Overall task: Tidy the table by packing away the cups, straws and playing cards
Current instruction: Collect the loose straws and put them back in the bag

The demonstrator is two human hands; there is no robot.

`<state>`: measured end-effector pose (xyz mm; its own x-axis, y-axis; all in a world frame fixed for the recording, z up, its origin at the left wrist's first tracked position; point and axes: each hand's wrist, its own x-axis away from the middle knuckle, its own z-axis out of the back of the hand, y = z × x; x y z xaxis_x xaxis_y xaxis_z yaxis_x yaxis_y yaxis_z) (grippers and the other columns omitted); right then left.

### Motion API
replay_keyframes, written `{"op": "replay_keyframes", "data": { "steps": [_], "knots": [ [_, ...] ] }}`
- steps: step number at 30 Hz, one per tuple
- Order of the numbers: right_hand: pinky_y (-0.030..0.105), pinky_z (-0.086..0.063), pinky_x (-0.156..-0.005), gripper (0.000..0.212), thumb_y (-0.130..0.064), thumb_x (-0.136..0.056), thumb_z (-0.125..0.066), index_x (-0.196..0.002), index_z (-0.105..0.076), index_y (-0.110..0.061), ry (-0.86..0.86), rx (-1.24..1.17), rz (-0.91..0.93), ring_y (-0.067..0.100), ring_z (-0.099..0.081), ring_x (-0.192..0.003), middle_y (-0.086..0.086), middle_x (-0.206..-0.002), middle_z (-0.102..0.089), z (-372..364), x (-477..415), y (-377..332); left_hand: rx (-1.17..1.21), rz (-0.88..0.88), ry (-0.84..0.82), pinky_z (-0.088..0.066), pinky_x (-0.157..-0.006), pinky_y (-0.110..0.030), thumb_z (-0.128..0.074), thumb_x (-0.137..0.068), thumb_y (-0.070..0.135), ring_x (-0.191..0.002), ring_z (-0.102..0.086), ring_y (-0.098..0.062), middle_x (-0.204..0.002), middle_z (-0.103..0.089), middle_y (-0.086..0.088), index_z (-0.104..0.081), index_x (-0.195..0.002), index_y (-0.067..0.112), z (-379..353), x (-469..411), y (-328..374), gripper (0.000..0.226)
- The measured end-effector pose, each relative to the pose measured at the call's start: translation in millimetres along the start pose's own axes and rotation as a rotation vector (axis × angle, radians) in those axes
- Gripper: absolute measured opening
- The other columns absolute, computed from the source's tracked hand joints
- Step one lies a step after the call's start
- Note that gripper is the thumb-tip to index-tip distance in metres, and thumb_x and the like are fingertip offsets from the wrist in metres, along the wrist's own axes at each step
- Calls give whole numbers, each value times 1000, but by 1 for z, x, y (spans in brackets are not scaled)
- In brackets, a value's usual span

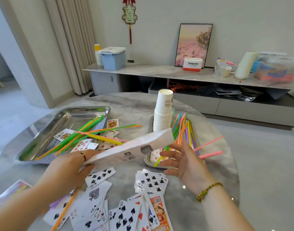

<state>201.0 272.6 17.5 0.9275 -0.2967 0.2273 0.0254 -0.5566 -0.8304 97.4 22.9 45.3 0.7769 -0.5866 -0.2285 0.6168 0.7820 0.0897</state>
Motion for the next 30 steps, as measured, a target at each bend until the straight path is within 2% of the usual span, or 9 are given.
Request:
{"op": "replay_keyframes", "data": {
  "steps": [6,9,11,15,18,21,23,26,30],
  "knots": [
    [23,-51,-39,28,-25,-92,-40,-85,-62,-10,-47,114,-142,15,-66,-49,6,-62,-71,-6,0,21,22,-160,89,-50,-41,-26,-90,-26,-1,-55,-67,-14,-68,-71,6,-72,-83,20,-26,22,-15,63],
    [24,-52,-44,21,-13,-88,-47,-81,-67,-11,-24,255,-123,14,-65,-53,5,-63,-70,-2,0,24,100,-165,-68,-52,-76,-28,-87,-50,20,-95,-65,-12,-106,-63,14,-56,-113,29,-34,23,-10,71],
    [29,-53,-58,19,-6,-86,-49,-85,-68,-12,14,402,-86,19,-65,-66,7,-76,-70,-1,-2,27,104,-179,-207,-22,-105,-18,-67,-67,53,-128,-29,0,-130,-19,31,-17,-133,45,-44,24,-11,84],
    [33,-48,-71,21,-5,-85,-51,-75,-64,-19,85,581,36,18,-60,-73,1,-77,-66,-8,-8,28,190,-266,-348,20,-102,-12,-54,-46,81,-119,23,17,-121,27,42,27,-113,61,-46,12,14,107],
    [28,-48,-67,18,-6,-84,-54,-75,-61,-20,72,675,109,12,-58,-73,-3,-75,-63,-10,-12,32,232,-403,-287,32,-96,-12,-55,-43,81,-114,40,17,-122,37,38,38,-107,62,-47,-9,51,114],
    [25,-45,-71,10,-5,-83,-55,-88,-60,-12,58,751,136,13,-56,-79,-1,-80,-61,-7,-15,40,214,-469,-269,14,-114,-34,-65,-48,71,-136,14,1,-141,13,27,36,-108,60,-54,-32,79,118],
    [22,-45,-71,12,-6,-83,-54,-87,-59,-17,66,736,137,9,-55,-79,-4,-80,-60,-5,-18,43,196,-453,-230,-1,-114,-31,-69,-50,67,-137,-11,-6,-149,-10,18,22,-124,53,-56,-42,87,118],
    [12,-44,-59,22,-7,-84,-53,-70,-56,-24,74,715,132,-6,-54,-63,-11,-69,-58,-1,-22,40,243,-410,-176,-17,-97,-15,-71,-53,59,-126,-35,-10,-141,-37,12,-1,-141,36,-58,-51,90,115],
    [12,-41,-36,29,-5,-87,-49,-64,-54,-22,72,767,101,-5,-51,-39,-6,-60,-52,2,-26,36,242,-346,-72,-28,-66,-13,-67,-63,50,-99,-57,-12,-111,-64,8,-15,-139,40,-57,-57,84,93]
  ]
}}
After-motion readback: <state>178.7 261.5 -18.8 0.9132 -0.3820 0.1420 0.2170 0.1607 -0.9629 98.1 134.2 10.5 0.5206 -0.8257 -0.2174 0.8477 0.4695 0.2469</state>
